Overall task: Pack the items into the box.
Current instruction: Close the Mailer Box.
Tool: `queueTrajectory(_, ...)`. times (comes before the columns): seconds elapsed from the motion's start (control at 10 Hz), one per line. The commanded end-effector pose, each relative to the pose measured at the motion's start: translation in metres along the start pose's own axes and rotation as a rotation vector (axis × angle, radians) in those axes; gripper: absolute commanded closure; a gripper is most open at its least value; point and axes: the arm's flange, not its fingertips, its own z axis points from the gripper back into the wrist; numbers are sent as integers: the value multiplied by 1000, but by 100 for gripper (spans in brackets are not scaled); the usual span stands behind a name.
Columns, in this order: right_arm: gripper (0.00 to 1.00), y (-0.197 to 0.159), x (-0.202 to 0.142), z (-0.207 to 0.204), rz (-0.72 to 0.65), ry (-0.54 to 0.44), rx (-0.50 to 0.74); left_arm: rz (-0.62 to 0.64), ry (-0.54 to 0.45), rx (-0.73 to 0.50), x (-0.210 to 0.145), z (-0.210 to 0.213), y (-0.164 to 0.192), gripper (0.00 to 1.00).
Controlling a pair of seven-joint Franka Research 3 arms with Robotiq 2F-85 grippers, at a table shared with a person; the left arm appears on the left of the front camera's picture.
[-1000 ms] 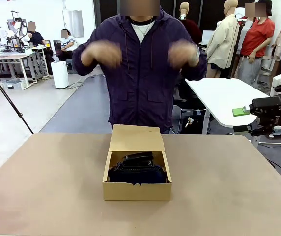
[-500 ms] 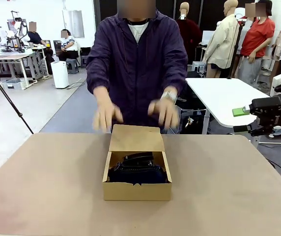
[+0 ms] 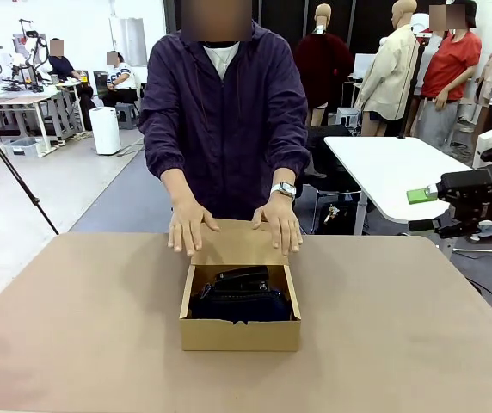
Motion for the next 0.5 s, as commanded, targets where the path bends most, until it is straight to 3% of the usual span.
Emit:
queueTrajectory(0.0, 0, 2, 4, 1, 16, -9, 20, -6, 6, -7, -1, 2, 1, 0)
queueTrajectory(0.3, 0, 0, 0, 0, 0, 0, 0, 0, 0, 0, 0, 0, 0, 0)
queueTrajectory(0.4, 0, -12, 21, -28, -18, 45, -38, -20, 112, 26, 18, -21, 2, 0)
